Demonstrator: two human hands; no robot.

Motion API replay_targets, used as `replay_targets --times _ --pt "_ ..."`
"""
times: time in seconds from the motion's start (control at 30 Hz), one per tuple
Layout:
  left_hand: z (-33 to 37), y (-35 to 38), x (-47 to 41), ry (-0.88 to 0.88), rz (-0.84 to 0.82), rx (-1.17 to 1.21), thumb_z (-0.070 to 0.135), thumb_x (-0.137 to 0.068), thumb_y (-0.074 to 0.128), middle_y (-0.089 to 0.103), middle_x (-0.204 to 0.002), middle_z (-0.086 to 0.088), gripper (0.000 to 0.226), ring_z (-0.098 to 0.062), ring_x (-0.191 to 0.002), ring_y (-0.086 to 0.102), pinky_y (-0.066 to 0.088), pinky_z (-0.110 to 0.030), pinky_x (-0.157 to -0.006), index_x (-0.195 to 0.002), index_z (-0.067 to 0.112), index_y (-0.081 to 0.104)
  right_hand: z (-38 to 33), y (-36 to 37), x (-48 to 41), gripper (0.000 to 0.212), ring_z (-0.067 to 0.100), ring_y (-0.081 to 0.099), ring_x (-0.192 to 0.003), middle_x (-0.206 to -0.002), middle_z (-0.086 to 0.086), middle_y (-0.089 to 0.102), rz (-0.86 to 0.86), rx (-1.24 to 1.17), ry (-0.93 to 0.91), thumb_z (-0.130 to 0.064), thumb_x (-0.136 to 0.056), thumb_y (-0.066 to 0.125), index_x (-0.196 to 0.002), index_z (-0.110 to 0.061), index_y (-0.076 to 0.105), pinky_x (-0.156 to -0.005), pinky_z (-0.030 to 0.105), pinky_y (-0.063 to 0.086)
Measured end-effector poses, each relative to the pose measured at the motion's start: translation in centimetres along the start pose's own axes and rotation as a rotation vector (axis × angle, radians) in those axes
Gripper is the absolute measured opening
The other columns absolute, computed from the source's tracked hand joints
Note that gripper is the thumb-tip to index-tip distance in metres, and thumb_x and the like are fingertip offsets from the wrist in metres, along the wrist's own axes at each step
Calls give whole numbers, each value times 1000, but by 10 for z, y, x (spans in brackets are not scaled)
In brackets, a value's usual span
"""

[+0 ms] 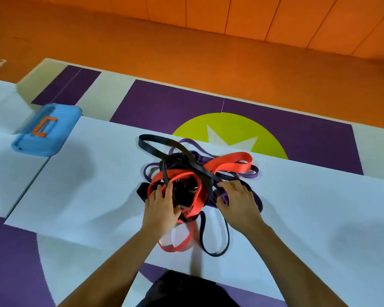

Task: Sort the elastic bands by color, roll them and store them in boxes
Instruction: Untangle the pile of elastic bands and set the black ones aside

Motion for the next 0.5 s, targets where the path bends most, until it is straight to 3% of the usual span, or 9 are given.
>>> replay_targets --times 0.13,0.27,0.43,0.5 --pt "5 10 1 84 -16 35 38 -97 62 30 -162 -10 74 -32 -149 30 29 -46 -121 -159 21 24 -8 12 -20 46 34 56 -121 -130 6 57 -147 27 11 -27 -91 62 -137 -24 58 -109 48 40" --pt "8 20 9 100 -14 81 33 -93 69 29 -162 -7 59 -36 -147 32 34 -49 -120 -147 30 45 -13 22 -49 54 35 51 -128 -136 8 55 -189 72 -18 -33 -92 61 -144 -22 49 -106 48 39" --pt "7 18 19 167 13 121 33 -90 69 48 -148 3 41 -27 -136 42 39 -42 -113 -130 29 58 -14 47 -87 78 38 45 -138 -149 12 47 -340 93 37 -43 -91 66 -155 -19 28 -111 54 36" --pt "3 15 23 155 57 137 34 -89 70 51 -147 3 39 -28 -136 43 40 -44 -111 -126 29 60 -10 59 -90 69 38 51 -131 -139 12 55 -349 140 63 -44 -89 69 -145 -18 38 -106 53 38"
Point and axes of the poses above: each hand's wrist, its own x-axis away from the middle knuckle, its own y-axis out of the palm, z = x × y, the point moved 5 cm from there along -x, towards the middle knuckle
